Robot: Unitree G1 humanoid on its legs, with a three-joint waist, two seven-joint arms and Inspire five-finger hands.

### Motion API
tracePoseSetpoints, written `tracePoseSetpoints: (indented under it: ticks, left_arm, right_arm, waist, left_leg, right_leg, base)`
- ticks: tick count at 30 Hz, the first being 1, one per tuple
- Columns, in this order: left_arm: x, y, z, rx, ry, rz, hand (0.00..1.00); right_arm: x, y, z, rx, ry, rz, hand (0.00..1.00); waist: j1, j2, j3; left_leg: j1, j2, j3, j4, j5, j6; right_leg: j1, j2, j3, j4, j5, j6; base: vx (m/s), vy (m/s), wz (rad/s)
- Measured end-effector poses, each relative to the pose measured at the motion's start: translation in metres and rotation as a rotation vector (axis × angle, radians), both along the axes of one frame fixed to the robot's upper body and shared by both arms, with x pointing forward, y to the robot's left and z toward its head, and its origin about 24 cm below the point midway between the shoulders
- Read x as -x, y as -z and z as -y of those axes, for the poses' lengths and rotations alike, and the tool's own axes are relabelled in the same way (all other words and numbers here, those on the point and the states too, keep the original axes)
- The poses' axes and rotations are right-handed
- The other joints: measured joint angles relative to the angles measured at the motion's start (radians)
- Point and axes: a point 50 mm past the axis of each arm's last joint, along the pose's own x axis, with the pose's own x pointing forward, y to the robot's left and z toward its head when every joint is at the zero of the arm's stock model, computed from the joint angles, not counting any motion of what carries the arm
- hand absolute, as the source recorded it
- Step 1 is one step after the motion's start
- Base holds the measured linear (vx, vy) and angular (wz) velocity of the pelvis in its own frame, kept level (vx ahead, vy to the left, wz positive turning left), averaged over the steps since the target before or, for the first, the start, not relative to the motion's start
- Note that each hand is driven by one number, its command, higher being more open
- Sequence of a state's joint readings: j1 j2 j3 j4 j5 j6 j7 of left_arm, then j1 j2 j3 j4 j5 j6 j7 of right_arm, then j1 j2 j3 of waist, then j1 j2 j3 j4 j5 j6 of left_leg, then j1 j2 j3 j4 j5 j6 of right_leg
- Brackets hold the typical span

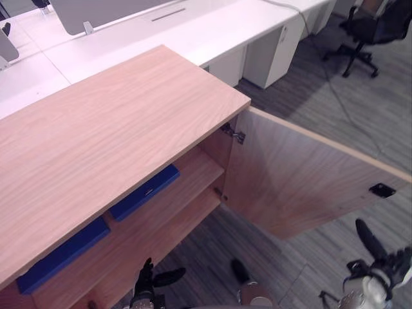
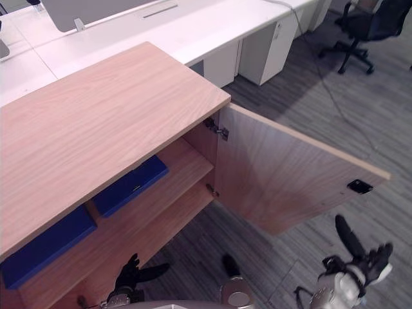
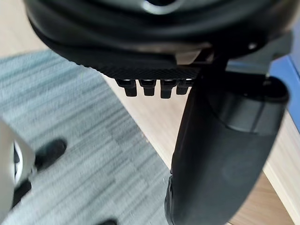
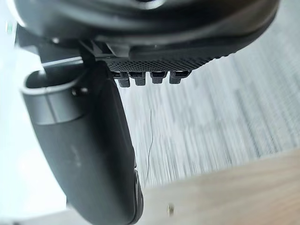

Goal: Walk over to the cabinet, pick up the folder, carry it to the office cabinet, place the folder inside the office cabinet, then close the office cabinet door

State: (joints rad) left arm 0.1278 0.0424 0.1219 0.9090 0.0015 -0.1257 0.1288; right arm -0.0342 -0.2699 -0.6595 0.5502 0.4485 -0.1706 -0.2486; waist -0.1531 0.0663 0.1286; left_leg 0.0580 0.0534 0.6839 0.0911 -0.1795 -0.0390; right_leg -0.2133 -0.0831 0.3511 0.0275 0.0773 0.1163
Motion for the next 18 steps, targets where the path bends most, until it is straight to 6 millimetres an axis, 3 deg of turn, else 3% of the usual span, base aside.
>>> tracePoseSetpoints:
  ticks: [5,13,18]
  left_arm:
    - [0.0,-0.002,-0.012,-0.036,0.022,0.004,1.0]
    - [-0.002,-0.002,-0.003,-0.037,0.098,0.006,1.0]
    - [-0.003,-0.002,-0.002,-0.053,0.131,0.006,1.0]
  right_arm:
    - [-0.015,-0.015,0.014,0.069,-0.067,-0.02,1.0]
    - [-0.021,-0.024,0.018,0.109,-0.096,-0.032,1.0]
    - [-0.03,-0.029,-0.005,0.21,-0.248,-0.069,1.0]
  waist:
    - [0.0,0.022,0.026]
    - [-0.008,0.027,0.045]
    - [-0.022,0.026,0.046]
  left_leg:
    - [-0.037,-0.002,-0.026,0.018,-0.002,0.002]
    - [-0.079,-0.002,-0.086,0.031,-0.002,0.003]
    - [-0.084,-0.002,-0.109,0.032,-0.001,0.004]
  right_leg:
    - [-0.021,-0.007,-0.011,-0.008,0.005,0.008]
    - [-0.038,-0.018,-0.032,-0.031,0.022,0.015]
    - [-0.037,-0.018,-0.038,-0.035,0.028,0.019]
  base:
    - [0.0,-0.032,0.07]
    - [-0.01,-0.036,0.08]
    - [0.0,-0.022,0.01]
